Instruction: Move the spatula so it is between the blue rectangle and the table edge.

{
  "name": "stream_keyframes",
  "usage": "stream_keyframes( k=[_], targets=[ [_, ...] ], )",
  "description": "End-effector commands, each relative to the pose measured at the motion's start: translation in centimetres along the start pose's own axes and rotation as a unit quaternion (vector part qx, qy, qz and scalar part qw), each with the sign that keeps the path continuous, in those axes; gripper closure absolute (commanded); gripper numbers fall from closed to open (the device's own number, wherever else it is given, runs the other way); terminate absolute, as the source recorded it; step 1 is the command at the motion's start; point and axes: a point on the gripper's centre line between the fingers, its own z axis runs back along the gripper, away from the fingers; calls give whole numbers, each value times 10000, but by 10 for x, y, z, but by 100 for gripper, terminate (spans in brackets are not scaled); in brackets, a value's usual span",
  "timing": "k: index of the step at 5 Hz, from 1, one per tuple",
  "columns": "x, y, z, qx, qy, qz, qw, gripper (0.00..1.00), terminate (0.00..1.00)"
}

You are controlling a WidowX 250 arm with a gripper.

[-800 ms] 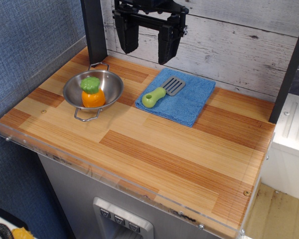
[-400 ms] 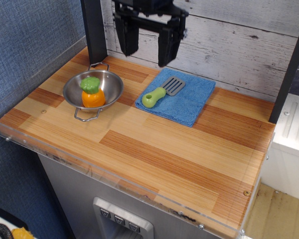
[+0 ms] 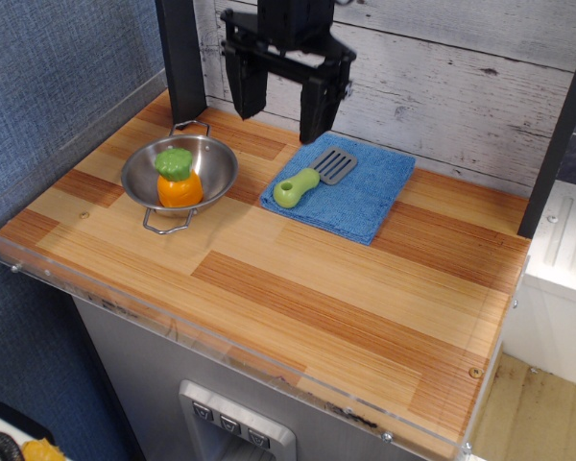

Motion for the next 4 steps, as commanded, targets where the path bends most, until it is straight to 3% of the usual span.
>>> stream_keyframes(
  k=[1,2,3,4],
  targets=[
    [12,18,-36,-135,-148,29,9998,0,0],
    [23,17,-53,-525,-185,87,9984,0,0],
    [30,15,-59,-737,-234,198,9968,0,0],
    [40,8,-60,-751,-300,63,9967,0,0]
  ],
)
